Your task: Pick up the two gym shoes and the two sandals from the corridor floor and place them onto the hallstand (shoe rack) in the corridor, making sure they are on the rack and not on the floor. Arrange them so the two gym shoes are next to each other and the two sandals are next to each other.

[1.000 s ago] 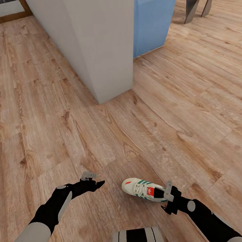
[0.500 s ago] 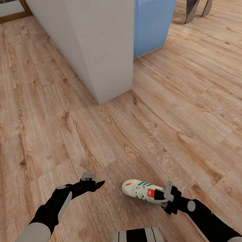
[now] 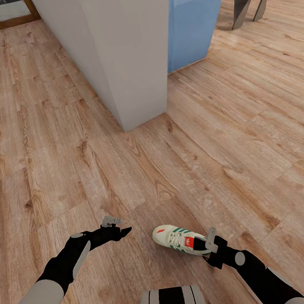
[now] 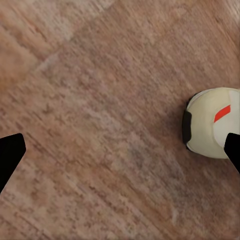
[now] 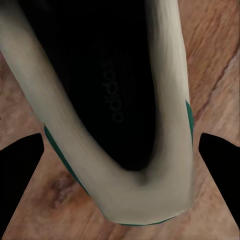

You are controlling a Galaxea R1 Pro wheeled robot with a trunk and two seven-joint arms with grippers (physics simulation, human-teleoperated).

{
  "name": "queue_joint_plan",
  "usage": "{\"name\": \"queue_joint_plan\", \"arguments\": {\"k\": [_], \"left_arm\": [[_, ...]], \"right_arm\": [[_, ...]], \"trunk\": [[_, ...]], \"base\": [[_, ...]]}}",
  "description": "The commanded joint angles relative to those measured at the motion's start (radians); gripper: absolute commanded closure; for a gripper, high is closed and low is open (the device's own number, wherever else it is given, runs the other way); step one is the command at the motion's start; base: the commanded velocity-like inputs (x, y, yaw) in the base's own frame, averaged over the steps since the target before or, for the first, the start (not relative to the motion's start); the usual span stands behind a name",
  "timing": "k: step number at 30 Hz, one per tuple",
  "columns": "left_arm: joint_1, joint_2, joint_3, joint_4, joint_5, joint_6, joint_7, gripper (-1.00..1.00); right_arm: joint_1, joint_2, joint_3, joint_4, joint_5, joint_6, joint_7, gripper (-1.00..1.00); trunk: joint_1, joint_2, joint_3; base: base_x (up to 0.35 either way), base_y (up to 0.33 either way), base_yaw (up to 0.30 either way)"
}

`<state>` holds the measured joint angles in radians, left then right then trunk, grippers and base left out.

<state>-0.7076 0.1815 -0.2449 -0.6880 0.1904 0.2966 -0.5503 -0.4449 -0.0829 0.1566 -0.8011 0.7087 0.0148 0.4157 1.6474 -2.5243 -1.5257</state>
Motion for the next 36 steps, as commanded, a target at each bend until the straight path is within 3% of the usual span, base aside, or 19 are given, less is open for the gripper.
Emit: {"name": "queue_joint_plan", "arguments": {"k": [1,32,36], "left_arm": [[0.000,0.001,-0.004,-0.001,0.011,0.009,0.001,-1.00],[0.002,0.003,-0.003,-0.002,0.011,0.011,0.001,-1.00],[0.002,0.003,-0.002,-0.002,0.011,0.011,0.001,-1.00]], "right_arm": [[0.000,0.000,0.003,-0.002,0.006,0.002,0.003,1.00],[0.000,0.001,0.004,-0.001,0.003,0.000,0.004,1.00],[0.000,0.001,0.005,-0.001,0.001,0.000,0.005,1.00]], "trunk": [[0.000,0.000,-0.001],[0.000,0.000,-0.001],[-0.002,0.001,0.015]], "base": [[0.000,0.000,0.000],[0.000,0.000,0.000],[0.000,0.000,0.000]]}}
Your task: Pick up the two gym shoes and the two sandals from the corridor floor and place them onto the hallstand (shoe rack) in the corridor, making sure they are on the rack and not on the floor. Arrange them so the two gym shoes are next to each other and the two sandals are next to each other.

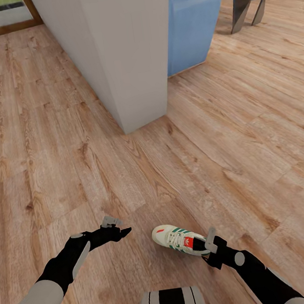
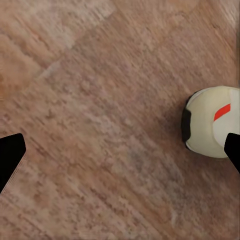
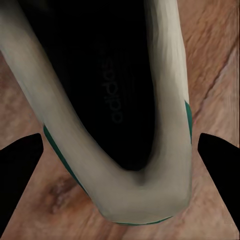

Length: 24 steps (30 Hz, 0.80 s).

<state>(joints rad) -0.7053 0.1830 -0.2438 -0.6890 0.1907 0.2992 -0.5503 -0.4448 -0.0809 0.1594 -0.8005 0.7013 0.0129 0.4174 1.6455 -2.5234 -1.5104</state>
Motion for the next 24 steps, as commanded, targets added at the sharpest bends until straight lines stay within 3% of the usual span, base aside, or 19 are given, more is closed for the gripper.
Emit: {"name": "queue_joint_plan", "arguments": {"k": [1,7,11,16,21,24], "left_arm": [[0.000,0.001,-0.003,-0.001,0.010,0.009,0.001,-1.00],[0.000,0.001,-0.002,-0.001,0.010,0.009,0.001,-1.00],[0.000,0.002,-0.001,-0.001,0.010,0.011,0.001,-1.00],[0.003,0.001,-0.001,0.002,0.009,0.003,0.005,-1.00],[0.005,0.001,-0.003,0.014,0.008,-0.004,0.008,-1.00],[0.005,0.003,-0.001,0.016,0.010,-0.005,0.008,-1.00]], "right_arm": [[0.000,0.000,0.002,-0.002,0.008,0.001,0.003,1.00],[0.000,0.000,0.003,-0.002,0.003,-0.006,0.003,1.00],[0.000,0.000,0.003,-0.003,-0.061,-0.010,0.003,1.00],[0.000,-0.001,-0.007,-0.012,-0.079,-0.011,0.003,1.00],[0.000,-0.003,-0.118,-0.019,-0.111,-0.011,0.006,1.00],[0.000,-0.003,-0.156,-0.034,-0.118,-0.011,0.009,1.00]], "trunk": [[-0.001,0.000,0.003],[-0.003,0.001,0.027],[-0.005,0.002,0.042],[-0.007,0.004,0.063],[-0.010,0.005,0.089],[-0.011,0.005,0.105]], "base": [[0.000,0.000,0.000],[0.000,0.000,0.000],[0.000,0.000,0.000],[0.000,0.000,0.000],[0.000,0.000,0.000],[0.000,0.000,0.000]]}}
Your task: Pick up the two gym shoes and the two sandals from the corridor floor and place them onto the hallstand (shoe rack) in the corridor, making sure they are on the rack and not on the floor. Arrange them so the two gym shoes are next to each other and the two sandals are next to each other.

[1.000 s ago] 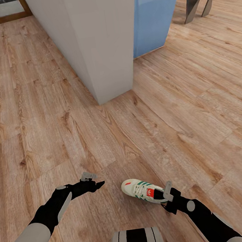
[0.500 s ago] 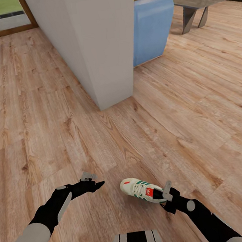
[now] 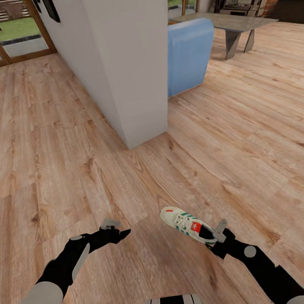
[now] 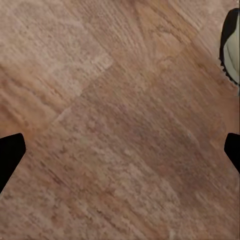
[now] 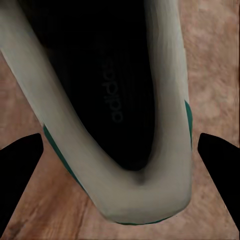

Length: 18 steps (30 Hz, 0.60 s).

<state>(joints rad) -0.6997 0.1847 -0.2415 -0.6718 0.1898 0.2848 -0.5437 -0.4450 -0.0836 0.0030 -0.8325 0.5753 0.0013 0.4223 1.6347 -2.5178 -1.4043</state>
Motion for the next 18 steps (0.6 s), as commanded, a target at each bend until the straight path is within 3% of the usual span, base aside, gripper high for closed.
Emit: {"name": "queue_joint_plan", "arguments": {"k": [1,13,18], "left_arm": [[0.000,0.002,-0.003,-0.001,0.011,0.009,0.001,-1.00],[0.044,0.011,0.000,0.002,0.009,0.006,0.014,-1.00],[0.088,0.008,0.001,0.002,0.009,-0.018,0.080,-1.00]], "right_arm": [[0.000,-0.001,-0.006,-0.007,0.007,0.000,0.004,1.00],[0.001,-0.002,-0.027,-0.053,0.001,0.001,0.000,1.00],[0.003,-0.002,-0.030,-0.052,-0.025,0.000,-0.001,1.00]], "trunk": [[0.000,0.000,0.005],[-0.006,0.003,0.070],[-0.008,0.004,0.097]], "base": [[0.000,0.000,0.000],[0.000,0.000,0.000],[0.000,0.000,0.000]]}}
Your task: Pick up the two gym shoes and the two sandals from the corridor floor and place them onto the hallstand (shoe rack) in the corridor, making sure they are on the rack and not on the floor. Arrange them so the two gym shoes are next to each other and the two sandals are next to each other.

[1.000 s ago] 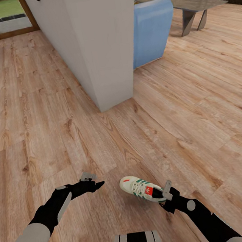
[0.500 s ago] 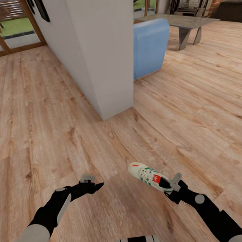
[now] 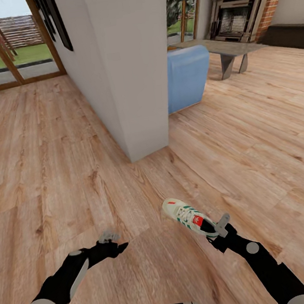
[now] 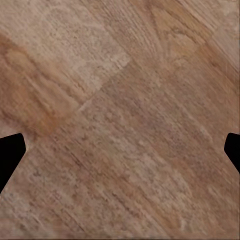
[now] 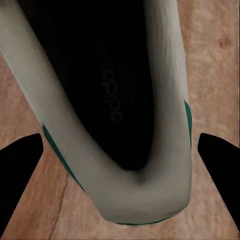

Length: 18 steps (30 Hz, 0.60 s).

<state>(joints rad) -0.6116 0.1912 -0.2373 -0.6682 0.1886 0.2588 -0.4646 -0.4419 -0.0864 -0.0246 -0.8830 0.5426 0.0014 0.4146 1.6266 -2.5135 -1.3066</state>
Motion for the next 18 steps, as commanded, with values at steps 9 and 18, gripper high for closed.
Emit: {"name": "queue_joint_plan", "arguments": {"k": [9,18], "left_arm": [[0.084,-0.006,-0.005,0.010,0.020,-0.118,0.152,-1.00],[0.139,-0.008,-0.001,0.196,0.075,-0.390,0.282,-1.00]], "right_arm": [[0.076,0.001,-0.156,-0.005,-0.076,-0.035,0.007,1.00],[0.284,0.004,-0.255,0.049,-0.199,-0.277,-0.012,1.00]], "trunk": [[-0.004,0.002,0.048],[-0.008,0.004,0.097]], "base": [[0.000,0.000,0.000],[0.000,0.000,0.000]]}}
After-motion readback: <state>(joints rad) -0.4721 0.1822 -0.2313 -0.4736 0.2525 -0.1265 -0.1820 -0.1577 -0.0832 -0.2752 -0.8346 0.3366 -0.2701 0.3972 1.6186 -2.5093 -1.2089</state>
